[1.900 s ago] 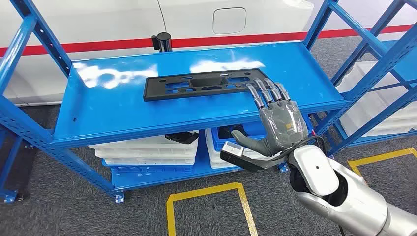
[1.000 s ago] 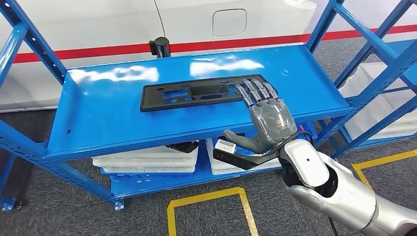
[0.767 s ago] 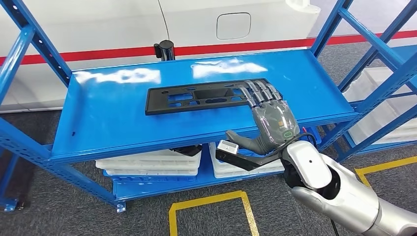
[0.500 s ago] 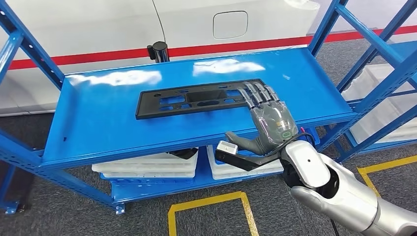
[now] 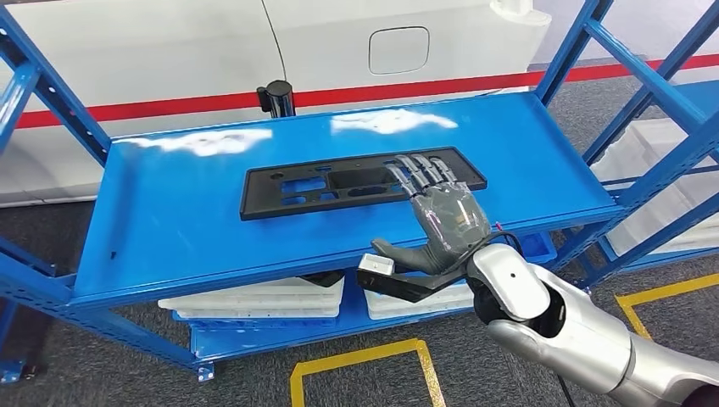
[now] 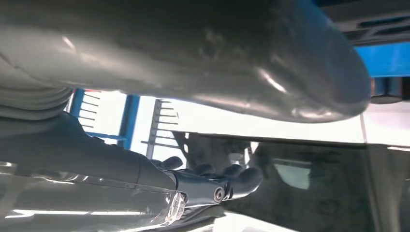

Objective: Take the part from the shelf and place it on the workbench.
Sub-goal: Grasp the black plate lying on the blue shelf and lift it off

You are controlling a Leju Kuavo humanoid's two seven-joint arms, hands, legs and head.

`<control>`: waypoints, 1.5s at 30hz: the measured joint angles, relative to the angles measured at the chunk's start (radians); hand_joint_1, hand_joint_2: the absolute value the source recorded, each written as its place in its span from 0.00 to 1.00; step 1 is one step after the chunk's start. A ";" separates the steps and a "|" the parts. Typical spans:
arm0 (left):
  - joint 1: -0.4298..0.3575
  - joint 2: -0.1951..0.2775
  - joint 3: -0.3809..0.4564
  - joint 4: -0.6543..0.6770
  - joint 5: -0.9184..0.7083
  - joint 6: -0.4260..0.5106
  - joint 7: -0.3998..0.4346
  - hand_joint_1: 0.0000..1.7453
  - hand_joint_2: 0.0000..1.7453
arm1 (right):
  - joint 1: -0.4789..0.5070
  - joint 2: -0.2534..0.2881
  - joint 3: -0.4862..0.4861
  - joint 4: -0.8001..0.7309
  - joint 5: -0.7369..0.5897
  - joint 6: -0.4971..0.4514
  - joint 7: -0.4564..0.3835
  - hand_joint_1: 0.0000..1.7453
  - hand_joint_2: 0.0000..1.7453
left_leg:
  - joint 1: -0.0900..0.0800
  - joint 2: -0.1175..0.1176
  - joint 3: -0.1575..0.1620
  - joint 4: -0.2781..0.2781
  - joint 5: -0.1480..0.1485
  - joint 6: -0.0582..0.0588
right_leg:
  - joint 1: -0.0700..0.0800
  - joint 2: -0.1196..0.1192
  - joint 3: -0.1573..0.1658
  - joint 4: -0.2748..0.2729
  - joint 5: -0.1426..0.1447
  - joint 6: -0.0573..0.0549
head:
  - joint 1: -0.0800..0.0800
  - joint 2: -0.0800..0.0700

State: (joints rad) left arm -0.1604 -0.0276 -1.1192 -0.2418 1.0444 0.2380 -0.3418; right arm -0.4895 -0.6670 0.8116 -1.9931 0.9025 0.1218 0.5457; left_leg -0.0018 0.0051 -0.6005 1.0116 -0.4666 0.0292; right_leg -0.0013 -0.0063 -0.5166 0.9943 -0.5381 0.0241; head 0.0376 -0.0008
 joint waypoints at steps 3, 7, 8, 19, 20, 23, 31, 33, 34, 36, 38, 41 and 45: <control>-0.001 -0.002 0.000 0.000 -0.004 -0.002 0.001 0.00 0.00 | -0.004 0.008 0.012 0.006 0.002 0.004 -0.012 0.00 0.00 | 0.002 0.005 0.013 -0.007 -0.005 0.012 | -0.004 0.002 -0.082 0.161 -0.075 0.012 | 0.009 0.000; -0.001 -0.003 0.000 0.000 -0.008 -0.003 0.003 0.00 0.00 | -0.003 0.024 0.036 0.020 0.007 0.011 -0.024 0.00 0.00 | 0.000 0.011 0.024 -0.007 -0.016 0.011 | -0.008 0.002 -0.156 0.241 -0.050 0.015 | 0.019 0.000; -0.001 -0.004 0.000 0.000 -0.009 -0.003 0.004 0.00 0.00 | -0.004 0.028 0.041 0.023 0.007 0.012 -0.026 0.00 0.00 | 0.000 0.011 0.030 -0.007 -0.019 0.009 | -0.009 0.002 -0.131 0.174 -0.004 0.013 | 0.021 0.000; -0.006 -0.010 -0.008 -0.001 -0.015 -0.005 0.007 0.00 0.00 | -0.017 0.057 0.082 0.055 0.010 0.014 -0.035 0.00 0.00 | 0.005 -0.005 -0.076 0.211 -0.132 -0.039 | -0.001 0.002 -0.031 -0.022 0.057 -0.039 | 0.003 0.000; -0.004 -0.010 -0.008 -0.001 -0.016 -0.006 0.008 0.00 0.00 | -0.016 0.061 0.087 0.058 0.010 0.015 -0.037 0.00 0.00 | 0.005 -0.007 -0.110 0.259 -0.142 -0.040 | 0.000 0.001 -0.030 -0.021 0.054 -0.041 | 0.002 0.000; -0.002 -0.010 -0.013 -0.001 -0.019 -0.010 0.009 0.00 0.00 | -0.015 0.073 0.101 0.071 0.010 0.017 -0.044 0.00 0.00 | 0.005 -0.005 -0.105 0.194 -0.057 -0.036 | 0.001 0.000 -0.016 -0.018 0.040 -0.038 | 0.000 0.000; -0.003 -0.016 -0.017 -0.001 -0.029 -0.017 0.014 0.00 0.00 | -0.011 0.096 0.120 0.097 -0.059 -0.031 -0.048 0.00 0.00 | 0.001 0.000 -0.006 -0.003 0.007 0.001 | 0.001 -0.003 -0.005 0.012 -0.009 0.000 | 0.001 0.000; -0.004 -0.018 -0.017 -0.001 -0.032 -0.021 0.015 0.00 0.00 | -0.006 0.100 0.120 0.100 -0.096 -0.050 -0.044 0.00 0.00 | 0.002 0.001 0.005 -0.006 0.001 0.010 | 0.000 0.000 -0.060 0.125 -0.061 0.008 | 0.005 0.000; -0.004 -0.019 -0.017 -0.001 -0.034 -0.023 0.015 0.00 0.00 | -0.001 0.101 0.120 0.102 -0.115 -0.059 -0.043 0.00 0.25 | 0.002 0.001 0.008 -0.006 -0.002 0.012 | 0.000 0.000 -0.100 0.197 -0.087 0.011 | 0.007 0.000; -0.002 -0.021 -0.017 0.000 -0.037 -0.026 0.016 0.00 0.00 | 0.009 0.104 0.120 0.106 -0.150 -0.075 -0.040 0.00 0.75 | 0.000 0.001 0.015 -0.006 -0.009 0.013 | -0.002 0.001 -0.160 0.281 -0.097 0.013 | 0.008 0.000; -0.002 -0.023 -0.017 0.000 -0.039 -0.030 0.017 0.00 0.00 | 0.012 0.105 0.120 0.108 -0.172 -0.084 -0.039 0.00 1.00 | 0.000 0.000 0.026 -0.005 -0.016 0.010 | -0.003 0.002 -0.147 0.214 -0.028 0.010 | 0.009 0.000; -0.004 -0.028 -0.017 0.000 -0.042 -0.033 0.018 0.00 0.00 | 0.010 0.107 0.117 0.109 -0.182 -0.089 -0.038 0.00 1.00 | -0.002 0.000 0.035 -0.005 -0.026 -0.001 | -0.002 0.003 -0.073 0.025 0.066 0.000 | 0.008 0.000; -0.005 -0.032 -0.017 0.000 -0.044 -0.033 0.020 0.00 0.00 | 0.007 0.110 0.111 0.108 -0.165 -0.088 -0.037 0.00 1.00 | 0.001 0.003 0.036 -0.001 -0.038 -0.022 | 0.002 0.007 -0.057 -0.008 0.067 -0.022 | 0.005 0.000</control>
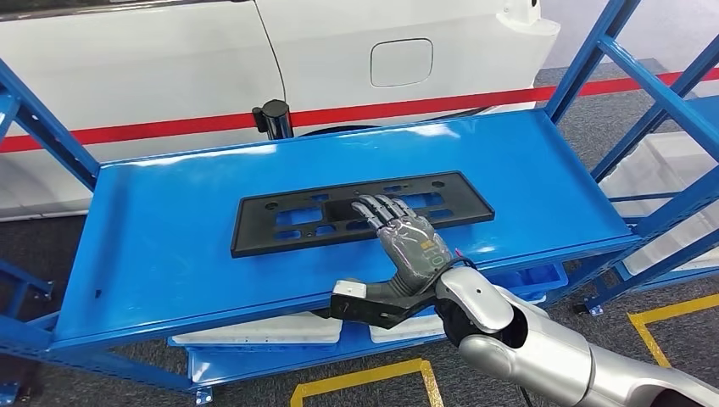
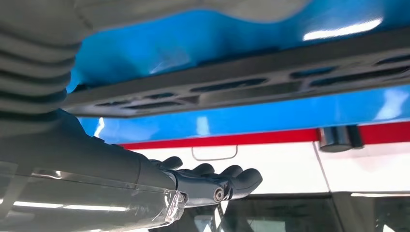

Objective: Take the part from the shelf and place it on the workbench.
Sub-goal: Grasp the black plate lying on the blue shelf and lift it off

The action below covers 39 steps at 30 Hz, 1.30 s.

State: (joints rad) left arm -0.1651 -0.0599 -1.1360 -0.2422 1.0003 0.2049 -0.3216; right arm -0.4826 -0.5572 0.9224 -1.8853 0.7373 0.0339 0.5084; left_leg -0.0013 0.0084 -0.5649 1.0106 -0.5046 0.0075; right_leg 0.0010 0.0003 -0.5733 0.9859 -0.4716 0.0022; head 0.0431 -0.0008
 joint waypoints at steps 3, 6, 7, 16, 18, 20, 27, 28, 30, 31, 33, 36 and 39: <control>-0.002 -0.001 0.000 0.000 -0.004 0.000 0.001 0.00 0.00 | -0.012 0.001 0.001 -0.001 0.061 0.018 0.008 0.00 1.00 | 0.002 -0.006 -0.054 0.114 -0.062 -0.013 | -0.003 -0.002 0.011 -0.010 0.000 -0.015 | -0.008 0.000; 0.000 -0.002 0.000 0.000 -0.005 -0.001 0.003 0.00 0.00 | -0.019 0.001 0.009 0.000 0.122 0.046 0.014 0.00 1.00 | 0.003 -0.010 -0.159 0.281 -0.110 -0.017 | -0.003 -0.004 0.017 -0.010 -0.008 -0.020 | -0.010 0.000; 0.001 -0.002 0.000 0.000 -0.005 -0.001 0.003 0.00 0.00 | -0.020 0.001 0.012 0.000 0.132 0.052 0.015 0.00 1.00 | 0.004 -0.010 -0.166 0.277 -0.089 -0.017 | -0.003 -0.004 0.022 -0.009 -0.012 -0.019 | -0.010 0.000; -0.001 -0.009 0.000 0.000 -0.008 -0.002 0.004 0.00 0.00 | -0.046 0.004 0.023 0.001 0.170 0.070 0.015 0.00 1.00 | 0.002 -0.002 -0.047 0.007 0.040 0.016 | -0.003 -0.005 0.041 0.013 -0.058 0.021 | -0.009 0.000; -0.002 -0.011 0.000 0.000 -0.009 -0.002 0.004 0.00 0.00 | -0.050 0.005 0.025 0.001 0.173 0.072 0.015 0.00 1.00 | 0.005 -0.001 -0.037 0.004 0.036 0.026 | -0.004 -0.004 0.000 0.101 -0.104 0.030 | -0.003 0.000; -0.002 -0.013 0.000 0.000 -0.009 -0.002 0.004 0.00 0.00 | -0.052 0.005 0.030 0.003 0.173 0.073 0.015 0.00 1.00 | 0.003 0.002 -0.031 0.003 0.030 0.032 | -0.005 -0.004 -0.077 0.243 -0.159 0.035 | 0.002 0.000; -0.002 -0.018 0.000 0.000 -0.009 -0.002 0.003 0.00 0.00 | -0.056 0.006 0.043 0.009 0.159 0.092 0.014 0.00 1.00 | -0.005 0.001 -0.008 0.006 0.009 0.024 | 0.000 0.002 -0.018 0.029 0.004 0.015 | 0.002 0.000; -0.001 -0.019 0.000 0.000 -0.009 -0.002 0.003 0.00 0.00 | -0.056 0.006 0.044 0.010 0.156 0.098 0.014 0.00 1.00 | -0.007 0.001 -0.010 0.007 0.007 0.025 | 0.001 0.003 -0.011 0.012 0.004 0.015 | 0.001 0.000; 0.000 -0.020 0.000 0.001 -0.009 -0.002 0.004 0.00 0.00 | -0.057 0.006 0.044 0.010 0.153 0.103 0.014 0.00 1.00 | -0.008 0.001 -0.011 0.008 0.005 0.030 | 0.002 0.003 -0.011 0.007 0.006 0.018 | 0.000 0.000; 0.001 -0.020 0.000 0.001 -0.009 -0.002 0.004 0.00 0.00 | -0.057 0.005 0.044 0.011 0.152 0.105 0.014 0.00 1.00 | -0.008 0.001 -0.010 0.005 0.006 0.031 | 0.002 0.003 -0.011 0.007 0.004 0.018 | -0.001 0.000; 0.000 -0.020 0.000 0.001 -0.009 -0.002 0.004 0.00 0.00 | -0.057 0.006 0.044 0.011 0.152 0.106 0.014 0.00 1.00 | -0.007 0.001 -0.008 0.001 0.007 0.028 | 0.003 0.003 -0.011 0.007 0.003 0.015 | -0.002 0.000; 0.001 -0.020 0.000 0.001 -0.009 -0.001 0.004 0.00 0.00 | -0.057 0.006 0.045 0.012 0.151 0.106 0.014 0.00 1.00 | -0.007 -0.002 -0.006 -0.003 0.008 0.022 | 0.003 0.002 -0.011 0.008 0.001 0.012 | -0.003 0.000; 0.001 -0.020 0.000 0.001 -0.004 0.001 0.003 0.00 0.00 | -0.055 0.005 0.044 0.012 0.150 0.103 0.014 0.00 1.00 | -0.007 -0.004 -0.006 -0.005 0.009 0.019 | 0.002 0.001 -0.011 0.008 0.000 0.011 | -0.002 0.000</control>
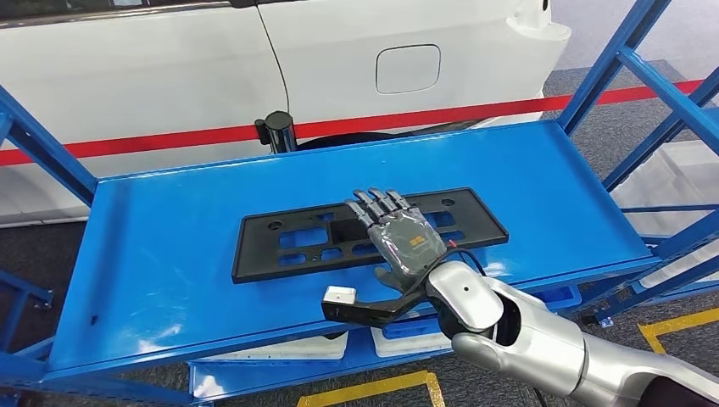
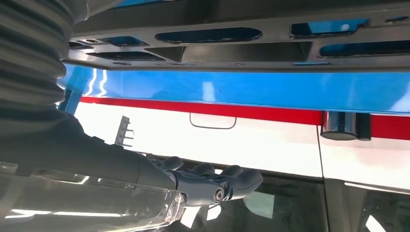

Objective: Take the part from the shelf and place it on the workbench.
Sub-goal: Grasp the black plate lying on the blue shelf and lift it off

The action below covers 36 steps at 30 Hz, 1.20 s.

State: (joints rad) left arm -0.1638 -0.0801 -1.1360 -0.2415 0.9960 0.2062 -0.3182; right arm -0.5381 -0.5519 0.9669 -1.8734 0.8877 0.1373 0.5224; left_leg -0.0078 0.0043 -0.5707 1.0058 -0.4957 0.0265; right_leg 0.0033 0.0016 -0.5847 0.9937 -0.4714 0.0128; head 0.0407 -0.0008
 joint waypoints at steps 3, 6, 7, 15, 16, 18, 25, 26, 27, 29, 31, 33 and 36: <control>0.001 0.000 0.000 0.000 0.007 0.011 0.002 0.00 0.00 | 0.006 -0.005 -0.001 -0.001 -0.013 -0.005 0.005 0.00 1.00 | 0.000 -0.002 0.000 0.000 0.001 -0.001 | 0.000 0.000 0.000 0.000 0.000 0.000 | 0.000 0.000; 0.002 0.001 0.000 0.001 0.010 0.021 0.003 0.00 0.00 | 0.011 -0.014 -0.003 -0.002 -0.037 0.004 0.011 0.00 1.00 | -0.001 -0.003 0.000 0.000 0.001 -0.002 | -0.001 0.000 0.000 0.000 0.000 0.000 | 0.000 0.000; 0.002 0.002 0.000 0.001 0.010 0.024 0.004 0.00 0.00 | 0.011 -0.017 -0.003 -0.002 -0.044 0.008 0.011 0.00 1.00 | -0.002 -0.003 -0.001 0.000 0.001 -0.002 | -0.002 -0.001 0.000 0.000 0.000 0.000 | 0.000 0.000; -0.009 0.018 0.000 0.005 -0.005 0.059 0.031 0.00 0.00 | -0.009 -0.017 -0.002 0.003 -0.080 0.010 0.005 0.00 1.00 | -0.004 -0.003 -0.001 0.000 0.001 -0.001 | -0.003 -0.001 0.002 -0.001 0.000 0.000 | 0.000 0.000; -0.011 0.020 0.000 0.005 -0.005 0.059 0.034 0.00 0.00 | -0.012 -0.017 -0.002 0.003 -0.086 0.015 0.005 0.00 1.00 | -0.004 -0.002 -0.001 0.000 0.001 -0.001 | -0.003 -0.001 0.002 -0.002 0.000 0.000 | 0.000 0.000; -0.012 0.023 0.000 0.005 -0.009 0.059 0.042 0.00 0.00 | -0.018 -0.019 -0.001 0.001 -0.101 0.030 0.014 0.00 1.00 | -0.004 -0.003 0.000 0.000 0.001 -0.001 | -0.004 -0.001 0.002 -0.002 0.000 0.001 | 0.000 0.000; -0.030 0.011 0.000 0.004 -0.056 0.043 0.051 0.00 0.00 | 0.027 -0.090 -0.028 -0.079 -0.124 0.064 0.123 0.00 1.00 | -0.004 -0.015 0.000 0.000 0.001 -0.001 | -0.003 -0.006 0.004 -0.005 0.000 0.001 | 0.000 0.000; -0.036 0.008 0.000 0.004 -0.061 0.042 0.052 0.00 0.00 | 0.037 -0.102 -0.033 -0.094 -0.123 0.066 0.127 0.00 1.00 | -0.004 -0.016 0.000 0.000 0.001 -0.001 | -0.003 -0.006 0.004 -0.005 0.000 0.001 | 0.000 0.000; -0.042 0.005 0.000 0.004 -0.065 0.041 0.051 0.00 0.00 | 0.047 -0.111 -0.038 -0.107 -0.123 0.070 0.128 0.00 1.00 | -0.004 -0.016 -0.001 0.000 0.001 -0.001 | -0.003 -0.007 0.004 -0.005 0.000 0.001 | 0.000 0.000; -0.052 0.000 0.000 0.004 -0.066 0.041 0.042 0.00 0.00 | 0.061 -0.122 -0.045 -0.126 -0.122 0.081 0.127 0.00 1.00 | -0.004 -0.016 0.000 0.000 0.001 -0.001 | -0.003 -0.007 0.005 -0.006 0.000 0.001 | 0.000 0.000; -0.059 -0.003 0.000 0.004 -0.064 0.041 0.028 0.00 0.00 | 0.069 -0.127 -0.049 -0.134 -0.122 0.091 0.125 0.00 1.00 | -0.004 -0.016 0.000 0.000 0.001 -0.001 | -0.003 -0.007 0.005 -0.006 0.000 0.001 | 0.000 0.000; -0.061 -0.006 0.000 0.004 -0.058 0.041 0.022 0.00 0.00 | 0.070 -0.128 -0.050 -0.136 -0.128 0.098 0.118 0.00 1.00 | -0.004 -0.014 0.000 0.000 0.001 -0.001 | -0.003 -0.007 0.005 -0.006 0.000 0.001 | 0.000 0.000; -0.059 -0.008 0.000 0.004 -0.052 0.041 0.030 0.00 0.00 | 0.070 -0.127 -0.049 -0.132 -0.146 0.104 0.105 0.00 1.00 | -0.003 -0.010 0.000 0.000 0.001 -0.001 | -0.003 -0.007 0.006 -0.006 0.001 0.001 | 0.000 0.000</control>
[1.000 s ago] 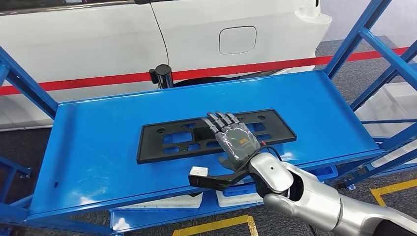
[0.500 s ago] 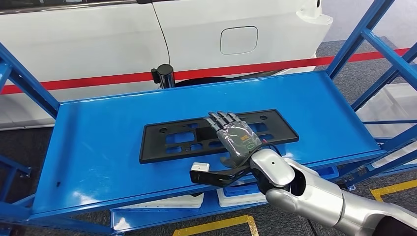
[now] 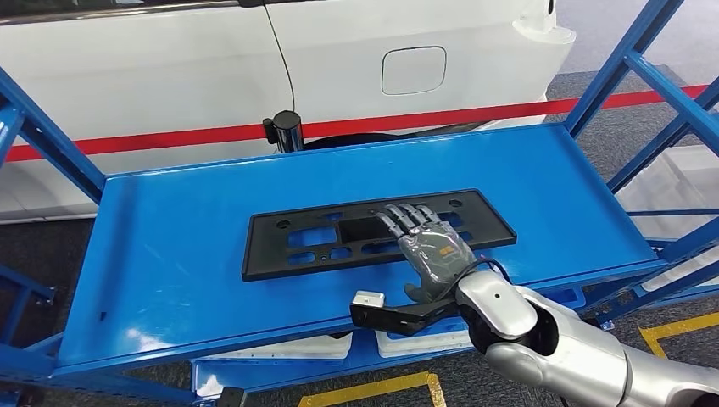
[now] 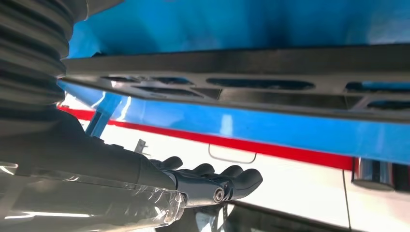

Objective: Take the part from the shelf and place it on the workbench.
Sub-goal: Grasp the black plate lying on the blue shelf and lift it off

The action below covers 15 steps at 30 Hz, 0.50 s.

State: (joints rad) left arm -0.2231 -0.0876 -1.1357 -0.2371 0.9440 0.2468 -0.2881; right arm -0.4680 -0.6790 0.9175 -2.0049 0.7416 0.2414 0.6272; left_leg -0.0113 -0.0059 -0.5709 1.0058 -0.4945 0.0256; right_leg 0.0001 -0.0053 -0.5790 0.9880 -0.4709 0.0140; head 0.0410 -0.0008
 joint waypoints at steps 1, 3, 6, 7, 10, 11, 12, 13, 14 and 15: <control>0.003 0.000 0.000 0.000 0.000 0.000 0.003 0.00 0.00 | 0.000 0.001 0.001 0.002 -0.005 0.001 -0.004 0.00 1.00 | 0.000 0.002 0.000 0.000 0.000 0.000 | 0.000 0.000 0.000 0.000 0.000 0.000 | 0.000 0.000; 0.010 0.000 0.000 0.000 0.001 -0.001 0.006 0.00 0.00 | -0.002 0.004 0.005 0.008 -0.009 -0.001 -0.012 0.00 1.00 | 0.000 0.005 0.000 0.000 0.000 0.000 | 0.000 0.000 0.000 0.000 0.000 0.000 | 0.000 0.000; 0.022 -0.001 0.000 0.000 0.001 -0.004 0.012 0.00 0.00 | -0.005 0.010 0.018 0.018 -0.005 -0.021 -0.029 0.00 1.00 | 0.000 0.010 0.000 0.000 -0.001 0.001 | 0.000 0.001 0.000 0.000 0.000 0.000 | 0.000 0.000; 0.025 -0.001 0.000 0.000 0.001 -0.005 0.014 0.00 0.00 | -0.006 0.013 0.022 0.022 -0.002 -0.031 -0.035 0.00 1.00 | 0.000 0.012 0.000 0.000 -0.001 0.001 | 0.000 0.002 0.000 0.000 0.000 0.000 | 0.000 0.000; 0.032 -0.003 0.000 0.000 0.001 -0.005 0.016 0.00 0.00 | -0.009 0.023 0.030 0.034 0.002 -0.048 -0.043 0.00 1.00 | 0.000 0.016 0.001 0.000 -0.002 0.002 | 0.000 0.004 0.000 0.000 0.000 0.000 | 0.000 0.000; 0.033 -0.003 0.000 0.000 0.001 -0.005 0.016 0.00 0.00 | -0.009 0.026 0.033 0.037 0.003 -0.049 -0.044 0.00 1.00 | 0.000 0.017 0.001 0.000 -0.002 0.002 | 0.000 0.005 0.000 0.000 0.000 0.000 | 0.000 0.000; 0.033 -0.004 0.000 0.000 0.001 -0.005 0.017 0.00 0.00 | -0.010 0.028 0.036 0.041 0.003 -0.050 -0.044 0.00 1.00 | 0.000 0.018 0.001 0.000 -0.002 0.002 | 0.000 0.005 0.000 0.000 0.000 0.000 | 0.000 0.000; 0.034 -0.004 0.000 0.000 0.001 -0.005 0.017 0.00 0.00 | -0.011 0.030 0.040 0.044 0.003 -0.050 -0.044 0.00 1.00 | 0.000 0.019 0.001 0.000 -0.002 0.002 | 0.000 0.006 0.000 0.000 0.000 0.000 | 0.000 0.000; 0.034 -0.004 0.000 0.000 0.001 -0.005 0.017 0.00 0.00 | -0.012 0.033 0.043 0.048 0.003 -0.050 -0.044 0.00 1.00 | 0.000 0.020 0.001 0.000 -0.002 0.003 | 0.000 0.006 0.000 0.000 0.000 0.000 | 0.000 0.000; 0.034 -0.004 0.000 0.000 0.001 -0.005 0.018 0.00 0.00 | -0.012 0.035 0.046 0.051 0.003 -0.050 -0.044 0.00 1.00 | 0.000 0.020 0.001 0.000 -0.002 0.003 | 0.000 0.007 0.000 0.000 0.000 0.000 | 0.000 0.000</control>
State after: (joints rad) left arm -0.1890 -0.0921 -1.1357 -0.2369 0.9449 0.2419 -0.2705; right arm -0.4805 -0.6445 0.9631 -1.9541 0.7446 0.1911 0.5833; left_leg -0.0114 0.0142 -0.5698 1.0053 -0.4964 0.0283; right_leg 0.0002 0.0014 -0.5793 0.9877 -0.4707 0.0138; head 0.0410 -0.0008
